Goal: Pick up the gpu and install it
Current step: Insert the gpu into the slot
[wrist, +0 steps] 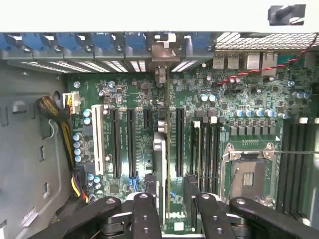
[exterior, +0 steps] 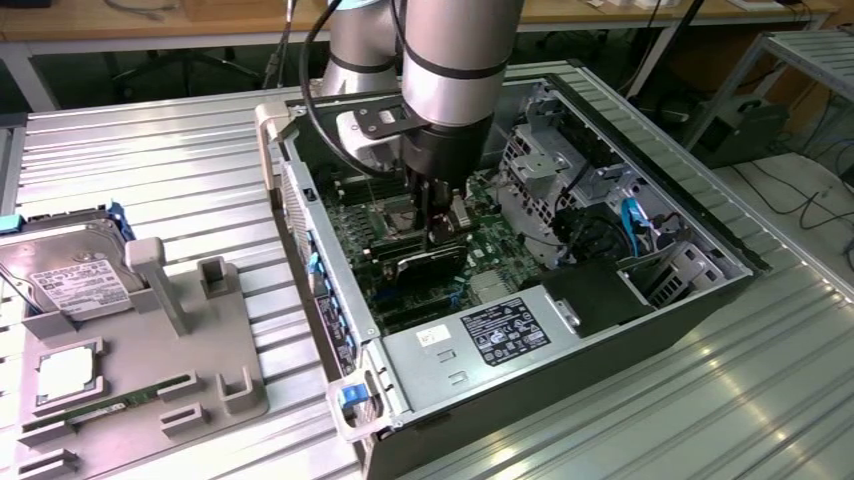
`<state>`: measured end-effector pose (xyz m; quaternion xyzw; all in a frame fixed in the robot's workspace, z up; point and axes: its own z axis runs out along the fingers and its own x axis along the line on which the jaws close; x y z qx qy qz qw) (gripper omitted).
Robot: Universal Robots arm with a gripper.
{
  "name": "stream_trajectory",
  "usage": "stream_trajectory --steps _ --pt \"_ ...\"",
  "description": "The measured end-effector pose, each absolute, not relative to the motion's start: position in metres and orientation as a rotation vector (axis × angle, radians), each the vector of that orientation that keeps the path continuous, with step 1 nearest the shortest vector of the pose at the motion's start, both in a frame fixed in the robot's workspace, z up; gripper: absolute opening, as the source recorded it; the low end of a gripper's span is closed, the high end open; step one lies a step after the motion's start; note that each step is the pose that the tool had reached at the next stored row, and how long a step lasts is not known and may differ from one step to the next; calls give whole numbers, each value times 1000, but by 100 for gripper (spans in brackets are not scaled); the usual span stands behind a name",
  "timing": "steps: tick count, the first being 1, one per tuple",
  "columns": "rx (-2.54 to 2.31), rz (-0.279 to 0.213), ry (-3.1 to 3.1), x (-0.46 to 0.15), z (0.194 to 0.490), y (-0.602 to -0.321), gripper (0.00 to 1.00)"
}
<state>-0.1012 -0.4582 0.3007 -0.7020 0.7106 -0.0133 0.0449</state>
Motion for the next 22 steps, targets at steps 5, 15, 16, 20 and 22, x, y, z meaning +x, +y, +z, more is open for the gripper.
stream_trajectory --steps 5,15,16,20,22 --pt "-2145 -41 2171 -101 301 -458 36" --pt "-2145 -41 2171 -101 301 -458 11" --pt "-2145 -41 2171 -101 301 -458 11" --pt "-2145 -41 2171 -101 301 -458 11" --pt "-2145 -41 2171 -101 301 -458 11"
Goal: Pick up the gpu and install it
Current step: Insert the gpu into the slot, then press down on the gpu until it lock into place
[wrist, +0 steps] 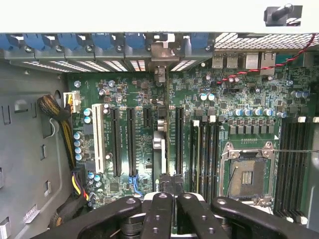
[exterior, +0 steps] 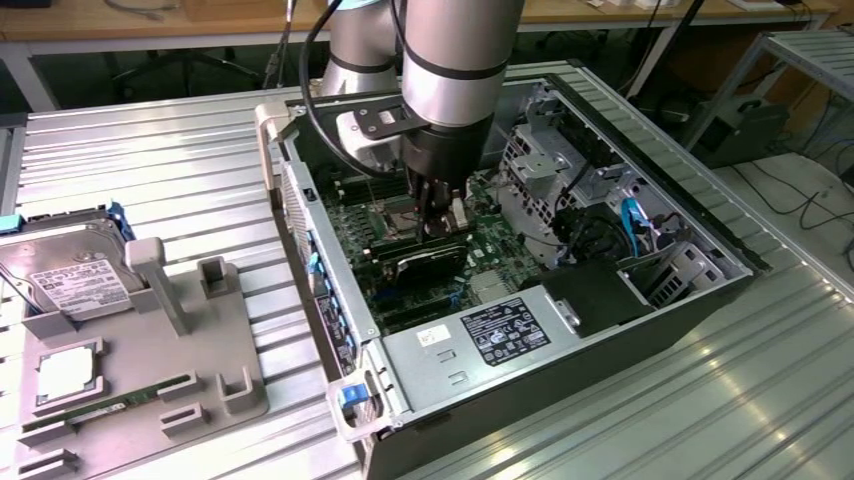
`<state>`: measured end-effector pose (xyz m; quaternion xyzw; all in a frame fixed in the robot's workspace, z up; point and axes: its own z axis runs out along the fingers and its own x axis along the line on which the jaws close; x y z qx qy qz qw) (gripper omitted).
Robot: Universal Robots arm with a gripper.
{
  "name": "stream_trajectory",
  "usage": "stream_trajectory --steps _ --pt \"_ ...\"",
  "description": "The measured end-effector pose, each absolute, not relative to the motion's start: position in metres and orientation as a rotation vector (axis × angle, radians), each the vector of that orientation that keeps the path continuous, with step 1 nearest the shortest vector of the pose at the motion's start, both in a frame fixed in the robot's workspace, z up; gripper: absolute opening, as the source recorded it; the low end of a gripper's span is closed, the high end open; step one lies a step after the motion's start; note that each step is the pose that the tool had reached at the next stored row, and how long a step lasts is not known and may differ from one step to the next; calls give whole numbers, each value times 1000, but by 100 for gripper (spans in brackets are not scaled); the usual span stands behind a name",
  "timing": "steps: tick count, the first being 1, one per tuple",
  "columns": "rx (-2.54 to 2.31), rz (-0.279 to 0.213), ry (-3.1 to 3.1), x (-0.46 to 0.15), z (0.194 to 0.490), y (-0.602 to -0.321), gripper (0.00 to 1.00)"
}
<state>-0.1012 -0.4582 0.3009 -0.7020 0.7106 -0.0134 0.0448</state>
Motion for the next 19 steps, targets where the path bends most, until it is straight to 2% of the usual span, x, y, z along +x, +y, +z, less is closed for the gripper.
stream_trajectory --steps 13,19 --pt "-2146 -37 2173 -104 301 -458 11" --pt "-2195 51 2226 -104 300 -458 11"
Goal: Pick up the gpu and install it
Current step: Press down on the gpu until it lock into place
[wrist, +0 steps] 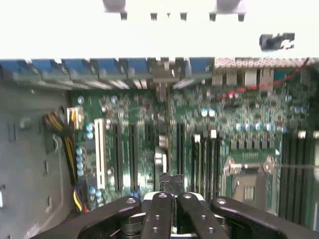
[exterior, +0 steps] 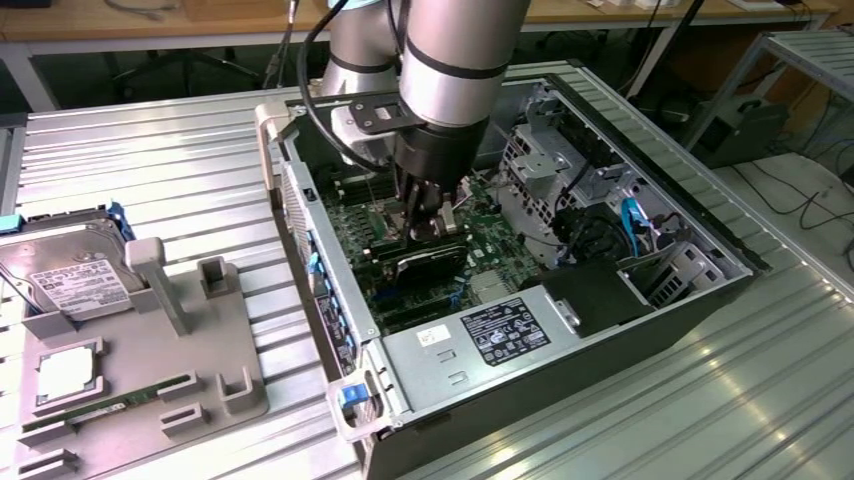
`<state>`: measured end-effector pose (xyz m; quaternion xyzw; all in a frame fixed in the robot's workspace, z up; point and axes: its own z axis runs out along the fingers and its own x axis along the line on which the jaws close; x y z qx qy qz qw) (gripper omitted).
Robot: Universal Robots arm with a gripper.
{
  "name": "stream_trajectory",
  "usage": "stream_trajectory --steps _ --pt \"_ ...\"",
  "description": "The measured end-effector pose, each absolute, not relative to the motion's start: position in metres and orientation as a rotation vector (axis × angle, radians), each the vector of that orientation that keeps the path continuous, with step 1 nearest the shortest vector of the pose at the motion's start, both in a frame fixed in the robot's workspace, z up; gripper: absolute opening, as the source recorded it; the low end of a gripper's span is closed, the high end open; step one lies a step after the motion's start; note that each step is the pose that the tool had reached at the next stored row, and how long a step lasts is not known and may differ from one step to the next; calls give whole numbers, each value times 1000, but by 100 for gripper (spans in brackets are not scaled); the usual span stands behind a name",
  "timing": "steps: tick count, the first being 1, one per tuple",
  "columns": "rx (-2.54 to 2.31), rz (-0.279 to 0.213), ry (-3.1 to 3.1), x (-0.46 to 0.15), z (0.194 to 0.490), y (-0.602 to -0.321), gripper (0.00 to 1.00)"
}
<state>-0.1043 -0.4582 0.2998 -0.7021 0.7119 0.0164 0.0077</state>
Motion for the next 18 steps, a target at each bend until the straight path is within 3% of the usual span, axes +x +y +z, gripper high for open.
stream_trajectory --steps 5,14,18 --pt "-2236 135 2271 -104 300 -458 11" --pt "-2239 143 2274 -106 307 -458 11" --pt "-2257 189 2294 -106 307 -458 11"
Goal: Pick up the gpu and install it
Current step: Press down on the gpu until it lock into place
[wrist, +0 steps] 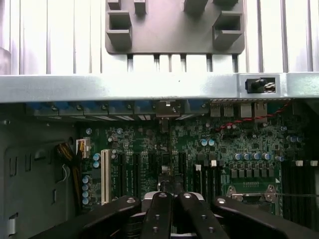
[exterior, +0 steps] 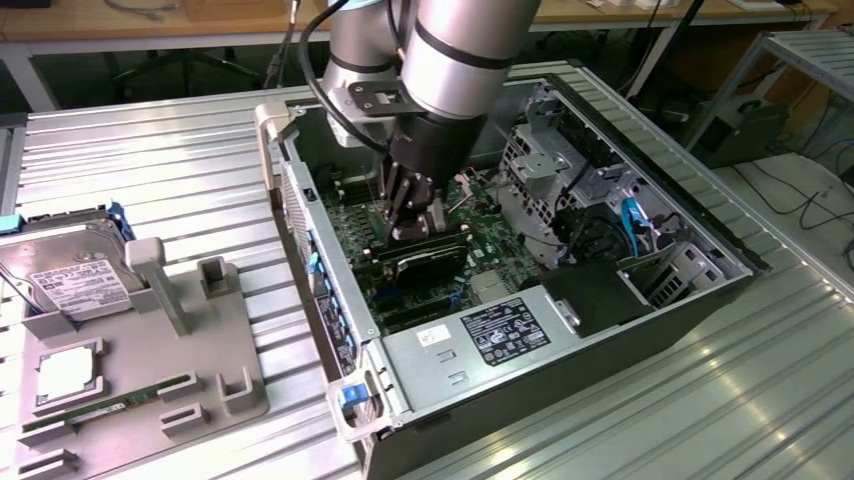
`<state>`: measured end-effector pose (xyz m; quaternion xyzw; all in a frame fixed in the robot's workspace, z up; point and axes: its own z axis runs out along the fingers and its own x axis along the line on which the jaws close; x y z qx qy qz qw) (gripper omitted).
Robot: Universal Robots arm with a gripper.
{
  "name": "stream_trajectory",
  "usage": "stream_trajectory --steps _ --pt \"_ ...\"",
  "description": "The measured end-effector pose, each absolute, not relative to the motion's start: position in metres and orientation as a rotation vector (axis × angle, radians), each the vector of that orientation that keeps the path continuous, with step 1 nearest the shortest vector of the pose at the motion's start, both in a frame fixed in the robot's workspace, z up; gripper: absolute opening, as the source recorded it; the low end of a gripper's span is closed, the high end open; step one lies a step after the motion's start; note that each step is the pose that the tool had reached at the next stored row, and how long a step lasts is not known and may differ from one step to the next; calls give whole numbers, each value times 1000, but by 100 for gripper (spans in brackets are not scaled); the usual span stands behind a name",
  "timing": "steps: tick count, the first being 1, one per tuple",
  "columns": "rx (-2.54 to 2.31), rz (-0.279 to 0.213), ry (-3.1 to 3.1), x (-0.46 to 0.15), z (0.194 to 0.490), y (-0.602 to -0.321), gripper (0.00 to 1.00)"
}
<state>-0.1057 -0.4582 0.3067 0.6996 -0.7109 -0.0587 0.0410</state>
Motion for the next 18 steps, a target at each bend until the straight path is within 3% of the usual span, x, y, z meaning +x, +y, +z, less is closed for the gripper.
stream_trajectory --steps 5,12,18 --pt "2097 -261 -2133 -106 306 -458 11" --pt "2065 -314 -2102 -106 302 -458 11" --pt "1980 -446 -2020 -102 301 -458 11"
